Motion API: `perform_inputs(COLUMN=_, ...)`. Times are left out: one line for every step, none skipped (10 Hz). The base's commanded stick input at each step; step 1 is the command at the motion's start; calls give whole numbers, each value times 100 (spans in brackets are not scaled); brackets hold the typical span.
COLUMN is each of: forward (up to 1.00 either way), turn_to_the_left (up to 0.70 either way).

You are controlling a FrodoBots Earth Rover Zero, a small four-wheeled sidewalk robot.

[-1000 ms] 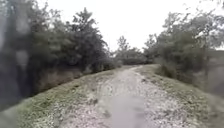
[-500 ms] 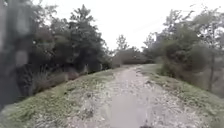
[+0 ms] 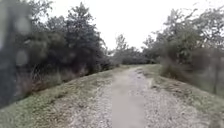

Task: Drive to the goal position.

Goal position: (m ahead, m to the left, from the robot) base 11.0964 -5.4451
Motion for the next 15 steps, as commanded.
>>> perform_inputs(forward=70, turn_to_the_left=0)
perform_inputs(forward=70, turn_to_the_left=0)
perform_inputs(forward=70, turn_to_the_left=0)
perform_inputs(forward=70, turn_to_the_left=0)
perform_inputs(forward=70, turn_to_the_left=0)
perform_inputs(forward=70, turn_to_the_left=0)
perform_inputs(forward=70, turn_to_the_left=0)
perform_inputs(forward=70, turn_to_the_left=0)
perform_inputs(forward=70, turn_to_the_left=0)
perform_inputs(forward=70, turn_to_the_left=-9)
perform_inputs(forward=70, turn_to_the_left=-33)
perform_inputs(forward=70, turn_to_the_left=-33)
perform_inputs(forward=70, turn_to_the_left=-9)
perform_inputs(forward=70, turn_to_the_left=0)
perform_inputs(forward=70, turn_to_the_left=0)
